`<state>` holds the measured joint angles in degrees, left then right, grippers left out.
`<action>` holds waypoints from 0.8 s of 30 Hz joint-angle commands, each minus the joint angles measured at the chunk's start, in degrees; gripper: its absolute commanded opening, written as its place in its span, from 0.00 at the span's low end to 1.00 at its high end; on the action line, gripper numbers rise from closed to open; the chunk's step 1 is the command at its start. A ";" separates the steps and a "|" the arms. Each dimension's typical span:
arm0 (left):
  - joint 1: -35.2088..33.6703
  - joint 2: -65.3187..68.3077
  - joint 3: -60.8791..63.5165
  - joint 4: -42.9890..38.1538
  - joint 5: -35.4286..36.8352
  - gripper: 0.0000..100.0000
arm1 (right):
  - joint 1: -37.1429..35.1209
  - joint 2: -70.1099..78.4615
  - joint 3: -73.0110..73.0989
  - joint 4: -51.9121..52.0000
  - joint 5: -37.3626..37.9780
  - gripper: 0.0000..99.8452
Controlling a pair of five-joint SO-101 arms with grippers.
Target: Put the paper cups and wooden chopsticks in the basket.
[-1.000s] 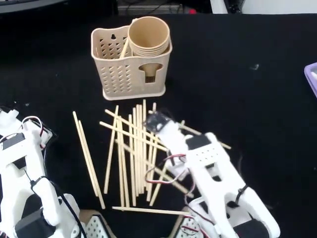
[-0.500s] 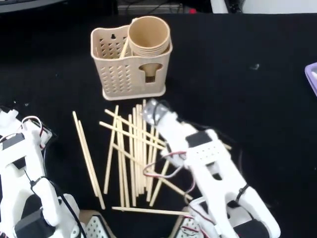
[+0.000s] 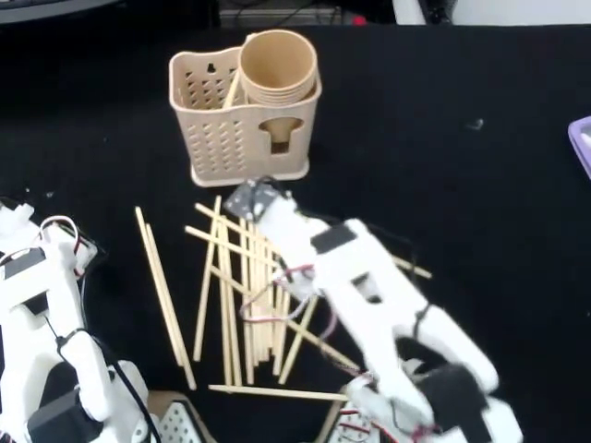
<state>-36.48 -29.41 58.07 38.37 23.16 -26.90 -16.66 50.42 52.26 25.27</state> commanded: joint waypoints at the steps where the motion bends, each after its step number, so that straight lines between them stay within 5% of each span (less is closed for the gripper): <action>1: 0.48 -1.85 -0.48 -0.79 0.00 0.16 | 2.37 6.46 -5.23 -0.62 2.02 0.21; 5: 0.48 -1.85 -0.48 -0.79 0.00 0.16 | 4.92 12.35 -6.99 -0.62 7.30 0.17; 9: 0.48 -1.85 -0.48 -0.79 0.00 0.16 | 7.56 13.41 -8.13 -0.62 8.79 0.01; 21: 0.48 -1.85 -0.57 -0.79 0.00 0.16 | 17.76 -14.11 -6.29 14.15 9.67 0.01; 24: 0.48 -1.85 -0.48 -0.79 0.00 0.16 | 21.71 -20.09 -2.68 17.23 15.38 0.01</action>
<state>-36.48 -29.41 58.07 38.37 23.16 -9.14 -29.93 45.85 66.86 36.18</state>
